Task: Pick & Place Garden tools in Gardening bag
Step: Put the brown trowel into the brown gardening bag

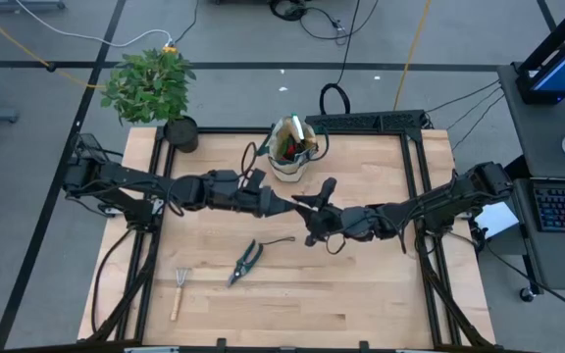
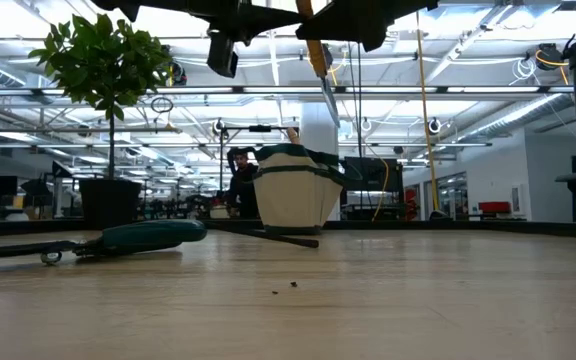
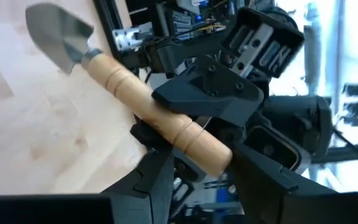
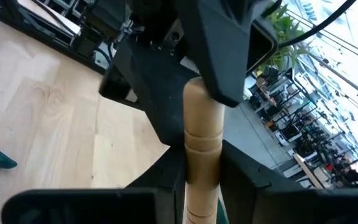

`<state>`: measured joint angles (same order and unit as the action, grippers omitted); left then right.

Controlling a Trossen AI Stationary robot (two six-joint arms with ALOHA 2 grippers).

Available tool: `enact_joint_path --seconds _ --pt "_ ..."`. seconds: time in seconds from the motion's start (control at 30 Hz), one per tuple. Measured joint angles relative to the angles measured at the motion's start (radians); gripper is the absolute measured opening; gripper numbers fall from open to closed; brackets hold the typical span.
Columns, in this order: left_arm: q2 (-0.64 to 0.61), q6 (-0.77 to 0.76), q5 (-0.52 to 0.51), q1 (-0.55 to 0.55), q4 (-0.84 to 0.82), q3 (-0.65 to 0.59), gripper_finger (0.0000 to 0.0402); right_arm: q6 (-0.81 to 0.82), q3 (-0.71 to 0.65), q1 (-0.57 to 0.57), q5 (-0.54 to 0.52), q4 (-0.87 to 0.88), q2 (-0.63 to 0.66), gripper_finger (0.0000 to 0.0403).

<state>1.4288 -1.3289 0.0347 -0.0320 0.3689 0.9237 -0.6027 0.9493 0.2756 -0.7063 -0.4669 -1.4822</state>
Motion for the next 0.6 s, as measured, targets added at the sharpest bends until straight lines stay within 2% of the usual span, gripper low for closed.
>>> enact_joint_path --seconds 0.23,0.6 --pt "-0.008 0.116 0.065 0.027 -0.001 -0.001 0.0158 -0.002 0.001 0.0 -0.053 0.004 0.0 0.0062" --pt "-0.008 0.209 0.206 0.05 0.0 -0.001 0.0159 0.046 0.001 -0.029 -0.056 0.007 0.0 0.0062"
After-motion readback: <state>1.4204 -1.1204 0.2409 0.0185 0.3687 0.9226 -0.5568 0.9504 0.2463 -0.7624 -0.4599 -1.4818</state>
